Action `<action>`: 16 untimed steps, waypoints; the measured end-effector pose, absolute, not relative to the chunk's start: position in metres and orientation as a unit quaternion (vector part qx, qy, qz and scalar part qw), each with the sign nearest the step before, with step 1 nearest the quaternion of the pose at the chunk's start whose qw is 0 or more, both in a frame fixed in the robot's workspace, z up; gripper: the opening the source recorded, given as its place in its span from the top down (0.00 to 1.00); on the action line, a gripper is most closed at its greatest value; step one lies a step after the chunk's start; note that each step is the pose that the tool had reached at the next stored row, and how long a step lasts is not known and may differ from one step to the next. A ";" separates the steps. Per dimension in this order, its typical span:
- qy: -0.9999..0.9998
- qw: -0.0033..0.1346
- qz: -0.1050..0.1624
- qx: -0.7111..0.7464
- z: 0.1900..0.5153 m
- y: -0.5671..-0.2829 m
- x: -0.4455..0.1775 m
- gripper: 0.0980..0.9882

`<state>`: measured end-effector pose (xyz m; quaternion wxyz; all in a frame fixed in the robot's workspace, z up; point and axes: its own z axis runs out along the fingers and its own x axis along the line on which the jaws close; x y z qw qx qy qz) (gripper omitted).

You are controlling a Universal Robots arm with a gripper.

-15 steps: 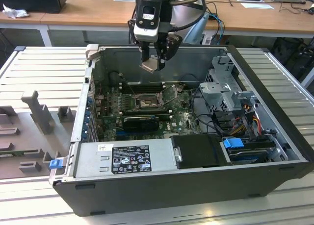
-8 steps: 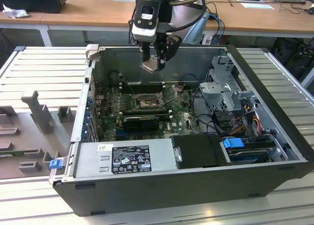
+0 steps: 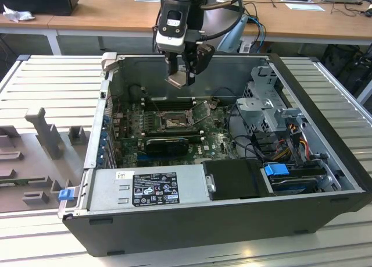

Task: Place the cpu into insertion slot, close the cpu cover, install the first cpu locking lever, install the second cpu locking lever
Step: 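Place the cpu into insertion slot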

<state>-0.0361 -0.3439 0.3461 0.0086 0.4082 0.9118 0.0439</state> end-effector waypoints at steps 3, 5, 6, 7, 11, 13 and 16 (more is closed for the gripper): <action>0.908 0.009 0.044 0.417 0.346 -0.344 -0.036 0.51; 0.906 0.009 0.044 0.421 0.346 -0.344 -0.036 0.51; 0.905 0.009 0.044 0.423 0.346 -0.344 -0.036 0.51; 0.904 0.009 0.044 0.426 0.345 -0.344 -0.036 0.51; 0.900 0.010 0.044 0.434 0.345 -0.344 -0.036 0.51; 0.898 0.010 0.044 0.438 0.345 -0.344 -0.036 0.51; 0.894 0.010 0.044 0.446 0.345 -0.344 -0.036 0.51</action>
